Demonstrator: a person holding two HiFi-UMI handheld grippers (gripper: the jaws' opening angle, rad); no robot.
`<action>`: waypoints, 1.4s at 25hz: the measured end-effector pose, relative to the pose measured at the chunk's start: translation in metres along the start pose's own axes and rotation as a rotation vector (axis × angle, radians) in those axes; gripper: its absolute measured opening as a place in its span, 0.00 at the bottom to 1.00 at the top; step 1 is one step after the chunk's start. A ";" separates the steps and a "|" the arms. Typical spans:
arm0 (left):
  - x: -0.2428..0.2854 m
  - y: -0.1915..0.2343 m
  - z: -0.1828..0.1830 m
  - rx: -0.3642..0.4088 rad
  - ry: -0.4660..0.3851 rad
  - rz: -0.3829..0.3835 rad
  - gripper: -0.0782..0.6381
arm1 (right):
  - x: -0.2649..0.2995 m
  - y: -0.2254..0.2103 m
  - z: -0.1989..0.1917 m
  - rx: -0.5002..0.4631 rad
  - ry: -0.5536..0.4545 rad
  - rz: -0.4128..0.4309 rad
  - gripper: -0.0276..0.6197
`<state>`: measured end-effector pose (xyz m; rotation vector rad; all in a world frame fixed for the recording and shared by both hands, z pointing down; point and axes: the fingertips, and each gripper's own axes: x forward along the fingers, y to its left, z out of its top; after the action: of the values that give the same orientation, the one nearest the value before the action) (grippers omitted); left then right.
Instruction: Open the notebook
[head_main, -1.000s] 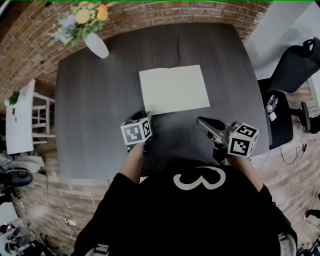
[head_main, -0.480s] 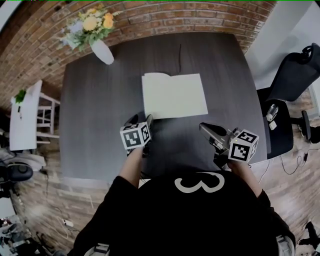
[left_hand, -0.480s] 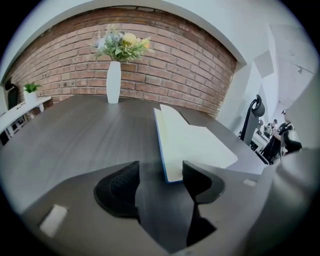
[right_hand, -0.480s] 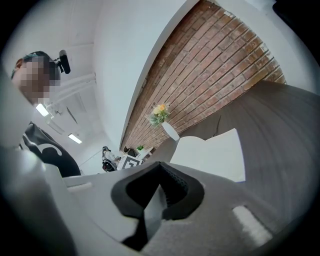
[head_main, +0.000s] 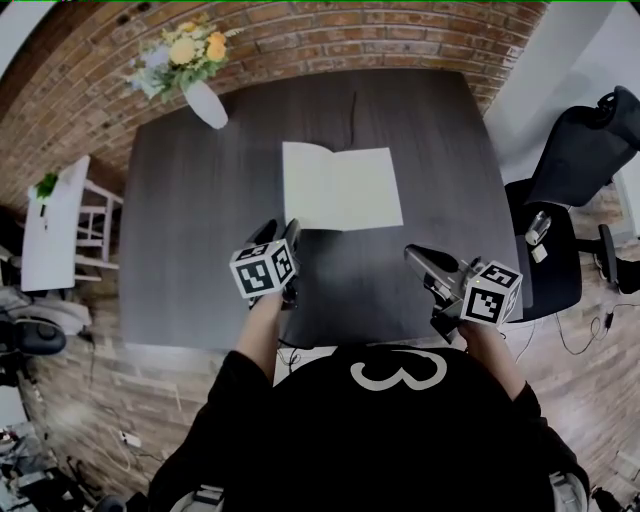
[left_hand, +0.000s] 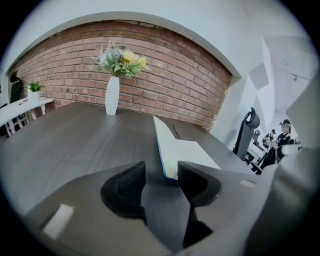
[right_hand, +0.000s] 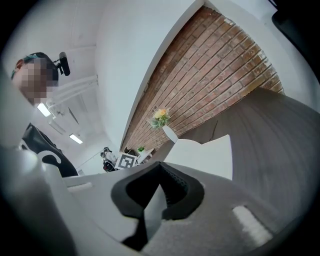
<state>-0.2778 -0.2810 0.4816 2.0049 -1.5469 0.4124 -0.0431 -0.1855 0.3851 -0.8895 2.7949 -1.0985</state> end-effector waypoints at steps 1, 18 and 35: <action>-0.003 -0.002 0.000 -0.002 -0.007 0.001 0.41 | -0.004 0.001 -0.001 -0.001 -0.003 0.000 0.05; -0.117 -0.119 -0.013 0.003 -0.135 -0.183 0.28 | -0.067 0.061 -0.019 -0.138 -0.048 0.080 0.05; -0.238 -0.284 -0.034 0.186 -0.262 -0.544 0.13 | -0.127 0.134 -0.030 -0.309 -0.077 0.170 0.05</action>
<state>-0.0715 -0.0270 0.3049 2.5956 -1.0564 0.0758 -0.0098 -0.0227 0.2991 -0.6745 2.9551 -0.6075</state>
